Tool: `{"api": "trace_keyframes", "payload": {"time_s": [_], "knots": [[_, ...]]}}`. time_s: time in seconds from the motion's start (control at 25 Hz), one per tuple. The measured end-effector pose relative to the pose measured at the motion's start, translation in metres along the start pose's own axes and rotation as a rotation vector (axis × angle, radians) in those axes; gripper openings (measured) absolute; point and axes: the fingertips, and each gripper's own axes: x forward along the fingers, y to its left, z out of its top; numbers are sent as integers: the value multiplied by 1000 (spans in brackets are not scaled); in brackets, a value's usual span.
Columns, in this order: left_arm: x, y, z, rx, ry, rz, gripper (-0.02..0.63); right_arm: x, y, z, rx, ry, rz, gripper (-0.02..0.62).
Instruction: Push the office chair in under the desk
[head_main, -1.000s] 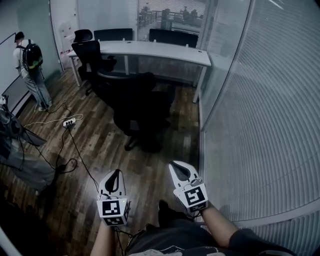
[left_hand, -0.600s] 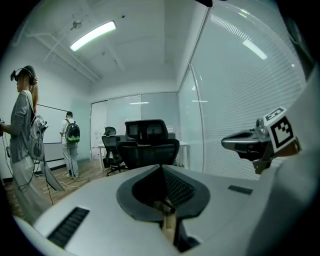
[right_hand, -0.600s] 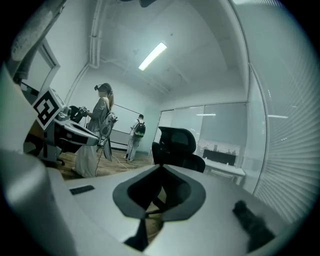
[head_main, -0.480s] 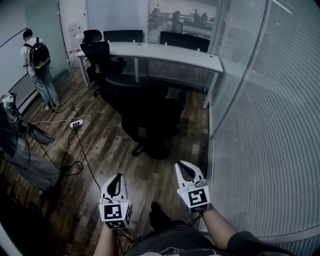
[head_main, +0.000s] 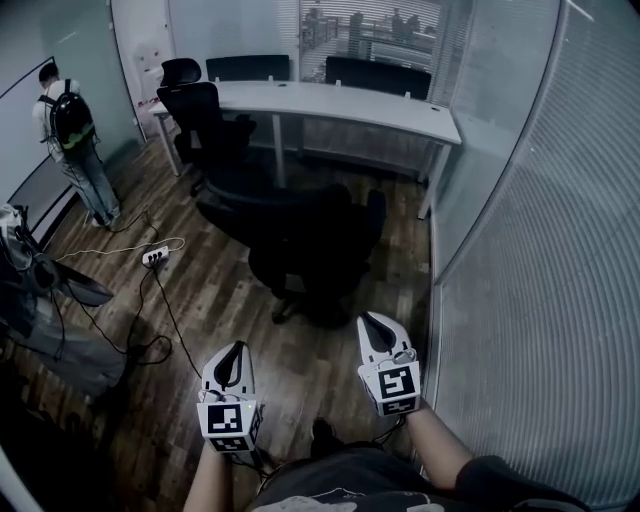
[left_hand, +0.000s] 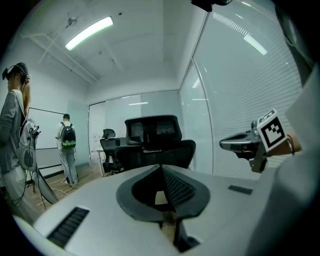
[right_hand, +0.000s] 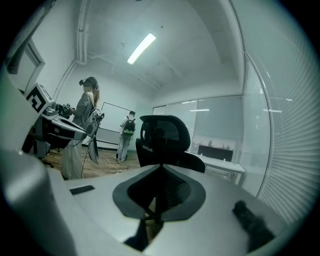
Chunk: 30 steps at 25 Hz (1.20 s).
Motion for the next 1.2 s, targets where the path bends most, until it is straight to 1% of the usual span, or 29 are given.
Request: {"api": "trace_keyframes", "payload": {"time_s": [0.12, 0.2, 0.28, 0.44, 0.6, 0.76, 0.92, 1.0, 1.12, 1.2], "knots": [[20, 14, 4, -3, 13, 13, 21, 22, -7, 8, -13, 0, -5, 25], [31, 23, 10, -8, 16, 17, 21, 36, -12, 13, -46, 2, -10, 25], [43, 32, 12, -8, 22, 20, 21, 51, -15, 11, -68, 2, -4, 25], [65, 43, 13, -13, 18, 33, 21, 75, -20, 6, -67, 20, 5, 25], [85, 50, 21, 1, 17, 22, 21, 91, -28, 5, -70, 45, -20, 25], [103, 64, 30, 14, 9, 3, 21, 105, -32, 8, -96, 55, -49, 25], [126, 83, 36, 70, -6, -6, 21, 116, -38, 9, -111, 72, -101, 26], [141, 95, 34, 94, -12, -18, 21, 122, -41, 8, -123, 80, -144, 26], [168, 123, 32, 96, -7, -58, 23, 140, -42, 10, -130, 108, -225, 26], [192, 144, 37, 115, -1, -95, 23, 157, -42, 16, -131, 142, -273, 26]]}}
